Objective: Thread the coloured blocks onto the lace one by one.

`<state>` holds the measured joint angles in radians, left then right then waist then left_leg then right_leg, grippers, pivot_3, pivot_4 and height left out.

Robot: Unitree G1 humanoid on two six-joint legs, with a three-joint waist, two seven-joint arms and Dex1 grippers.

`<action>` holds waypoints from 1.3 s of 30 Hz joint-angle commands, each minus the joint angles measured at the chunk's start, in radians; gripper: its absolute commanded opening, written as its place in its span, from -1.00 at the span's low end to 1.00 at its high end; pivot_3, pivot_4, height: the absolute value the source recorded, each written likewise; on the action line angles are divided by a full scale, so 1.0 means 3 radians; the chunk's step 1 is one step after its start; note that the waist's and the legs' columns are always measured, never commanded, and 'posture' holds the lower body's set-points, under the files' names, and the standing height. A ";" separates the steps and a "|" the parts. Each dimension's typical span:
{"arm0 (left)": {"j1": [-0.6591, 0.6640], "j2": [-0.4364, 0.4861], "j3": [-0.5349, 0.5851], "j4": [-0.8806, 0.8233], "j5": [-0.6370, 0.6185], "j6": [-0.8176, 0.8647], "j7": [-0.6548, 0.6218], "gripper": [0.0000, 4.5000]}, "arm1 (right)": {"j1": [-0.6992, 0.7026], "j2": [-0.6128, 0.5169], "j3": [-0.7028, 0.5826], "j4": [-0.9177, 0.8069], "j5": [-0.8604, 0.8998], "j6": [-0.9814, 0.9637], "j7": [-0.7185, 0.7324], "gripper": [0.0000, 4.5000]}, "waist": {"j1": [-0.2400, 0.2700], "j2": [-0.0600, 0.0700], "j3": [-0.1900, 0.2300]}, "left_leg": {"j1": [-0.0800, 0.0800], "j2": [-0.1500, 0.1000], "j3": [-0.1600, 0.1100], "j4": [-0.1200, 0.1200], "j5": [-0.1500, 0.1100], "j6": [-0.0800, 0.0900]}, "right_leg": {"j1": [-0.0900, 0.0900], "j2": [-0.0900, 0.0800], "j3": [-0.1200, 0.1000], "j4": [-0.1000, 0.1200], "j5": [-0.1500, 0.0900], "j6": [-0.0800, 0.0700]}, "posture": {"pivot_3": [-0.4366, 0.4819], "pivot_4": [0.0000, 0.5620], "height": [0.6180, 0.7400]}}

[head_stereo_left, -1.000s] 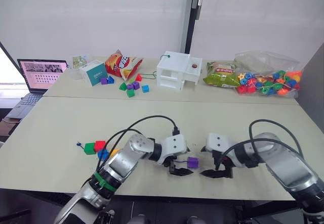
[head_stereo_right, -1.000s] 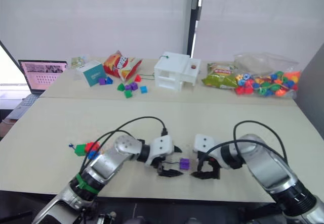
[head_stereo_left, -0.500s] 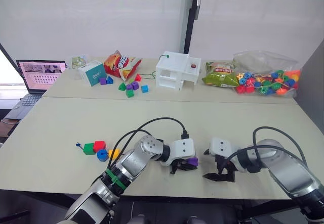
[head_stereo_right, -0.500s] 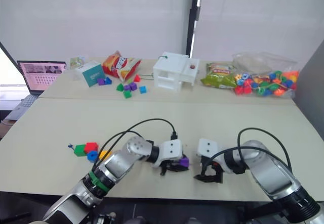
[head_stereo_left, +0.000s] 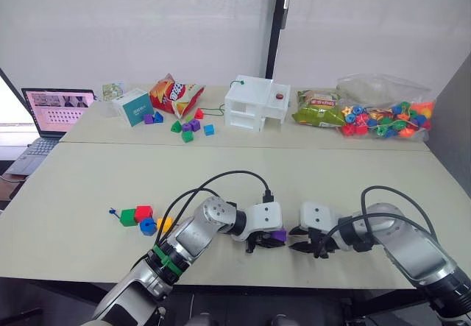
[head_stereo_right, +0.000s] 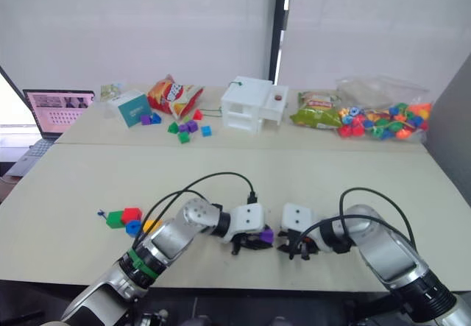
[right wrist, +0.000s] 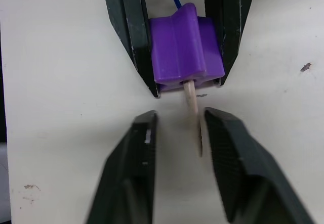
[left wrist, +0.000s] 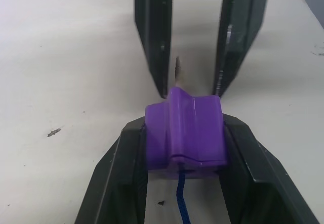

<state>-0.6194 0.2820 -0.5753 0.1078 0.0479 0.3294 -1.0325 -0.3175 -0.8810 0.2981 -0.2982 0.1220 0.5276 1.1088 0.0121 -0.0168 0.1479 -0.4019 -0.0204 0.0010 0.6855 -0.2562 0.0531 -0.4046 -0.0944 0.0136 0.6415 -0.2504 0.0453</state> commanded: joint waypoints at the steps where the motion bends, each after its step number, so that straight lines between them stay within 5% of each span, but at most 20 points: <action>1: 0.0011 0.0073 0.0034 -0.0047 0.0006 -0.0001 -0.0050 -0.41 | -0.0002 -0.0039 -0.0015 0.0053 -0.0099 -0.0028 -0.0044 -0.99 | 0.0000 0.0000 0.0000 | 0.0000 0.0000 0.0000 0.0000 0.0000 0.0000 | 0.0000 0.0000 0.0000 0.0000 0.0000 0.0000 | -0.05 -0.47 1.00; 6: 0.0058 0.0177 0.0105 -0.0121 -0.0049 0.0003 -0.0092 -0.41 | -0.0018 -0.0035 -0.0006 0.0046 -0.0100 -0.0063 -0.0030 -1.00 | -0.0001 0.0000 0.0000 | 0.0000 0.0001 0.0000 0.0000 0.0000 0.0000 | 0.0000 0.0000 0.0000 0.0000 0.0000 0.0000 | -0.05 -0.47 1.00; 19: 0.0631 0.1671 0.0844 -0.0337 -0.0364 -0.0355 -0.0705 -0.41 | -0.0042 -0.0144 -0.0051 -0.0075 -0.0080 -0.0036 0.0089 -1.00 | -0.0052 0.0001 0.0000 | 0.0004 0.0006 0.0000 -0.0007 0.0000 0.0000 | -0.0005 0.0001 0.0001 0.0001 -0.0002 -0.0004 | -0.05 -0.47 1.00; 26: 0.0743 0.1860 0.0895 -0.0380 -0.0396 -0.0462 -0.0831 -0.41 | -0.0071 -0.0126 -0.0022 -0.0026 -0.0108 -0.0049 0.0083 -1.00 | -0.0053 0.0001 0.0000 | 0.0007 0.0005 0.0001 -0.0012 0.0000 0.0000 | -0.0004 -0.0001 0.0002 0.0000 -0.0002 -0.0004 | -0.05 -0.47 1.00; 28: 0.0730 0.1846 0.0930 -0.0395 -0.0463 -0.0439 -0.0873 0.06 | -0.0089 -0.0110 -0.0010 -0.0025 -0.0102 -0.0030 0.0094 -1.00 | -0.0052 0.0001 0.0000 | 0.0007 0.0005 0.0003 -0.0013 0.0000 0.0000 | -0.0004 0.0000 0.0002 0.0000 -0.0002 -0.0004 | -0.05 -0.47 1.00; 33: 0.0495 0.1902 0.0943 -0.0492 -0.0442 -0.0271 -0.0965 0.76 | -0.0123 -0.0062 0.0012 -0.0057 -0.0080 0.0047 0.0109 -1.00 | -0.0049 0.0001 0.0000 | 0.0004 0.0005 0.0003 -0.0012 0.0000 0.0000 | -0.0005 0.0000 0.0001 0.0000 -0.0002 -0.0004 | -0.05 -0.47 1.00; 39: -0.0005 0.2118 0.0742 -0.0708 -0.0230 0.0139 -0.1288 0.76 | -0.0138 -0.0002 0.0032 -0.0044 -0.0095 0.0084 0.0094 -1.00 | -0.0037 -0.0002 0.0001 | -0.0004 0.0004 0.0003 -0.0008 0.0000 0.0000 | -0.0008 0.0002 -0.0002 0.0000 -0.0002 -0.0002 | -0.05 -0.47 1.00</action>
<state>-0.5832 0.8982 -0.3363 -0.0580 -0.0600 0.3465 -1.3941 -0.3442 -0.8888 0.3051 -0.2996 0.0931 0.5443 1.1382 0.0010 -0.0174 0.1483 -0.4029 -0.0194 0.0021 0.6832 -0.2563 0.0531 -0.4069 -0.0938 0.0130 0.6417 -0.2510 0.0446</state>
